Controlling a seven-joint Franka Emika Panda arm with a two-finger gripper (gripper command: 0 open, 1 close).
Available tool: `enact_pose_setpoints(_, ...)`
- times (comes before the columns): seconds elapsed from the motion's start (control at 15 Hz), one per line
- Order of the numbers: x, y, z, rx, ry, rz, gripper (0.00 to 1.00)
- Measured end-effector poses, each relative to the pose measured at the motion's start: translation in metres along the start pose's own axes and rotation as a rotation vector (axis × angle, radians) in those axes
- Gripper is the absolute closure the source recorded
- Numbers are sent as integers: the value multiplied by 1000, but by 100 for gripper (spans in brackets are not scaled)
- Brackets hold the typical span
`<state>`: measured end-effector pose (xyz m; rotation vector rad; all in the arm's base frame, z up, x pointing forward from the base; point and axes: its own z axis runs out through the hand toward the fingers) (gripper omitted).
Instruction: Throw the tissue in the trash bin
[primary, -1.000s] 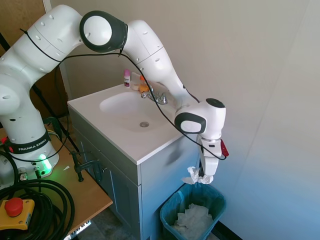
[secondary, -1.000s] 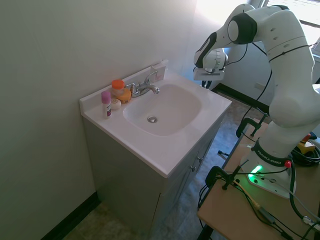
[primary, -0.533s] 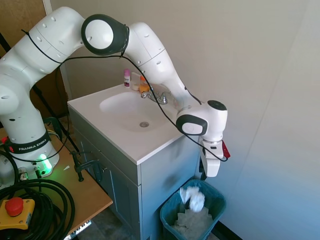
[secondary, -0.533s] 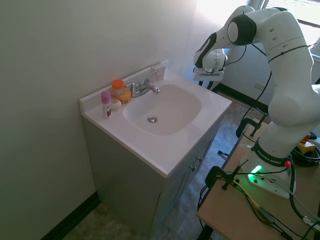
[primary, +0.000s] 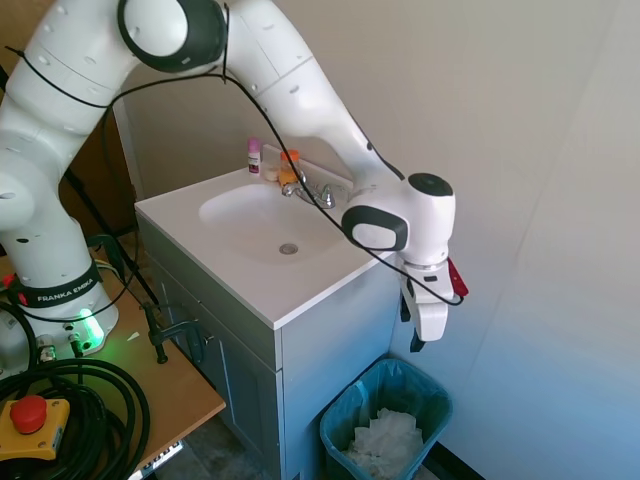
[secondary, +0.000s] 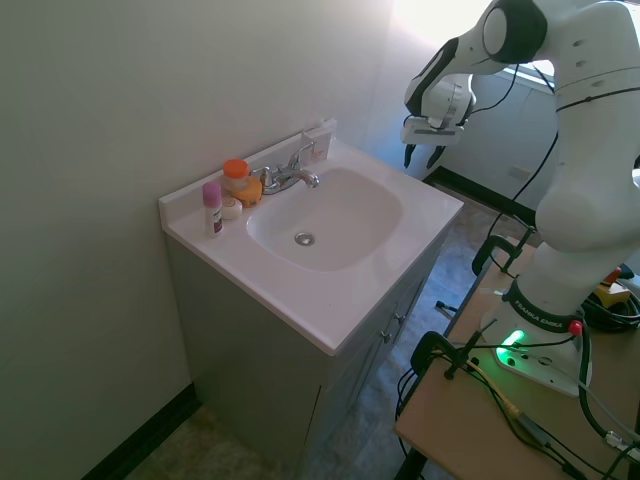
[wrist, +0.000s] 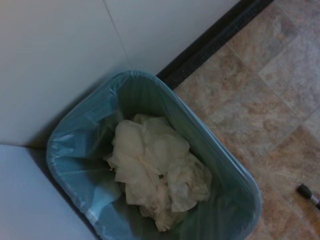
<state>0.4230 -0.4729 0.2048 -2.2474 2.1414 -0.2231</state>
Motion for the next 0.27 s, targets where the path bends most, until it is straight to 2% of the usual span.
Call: enact_pose_setpoints(0.27, -23, 45, -70, 69, 9, -66, 0)
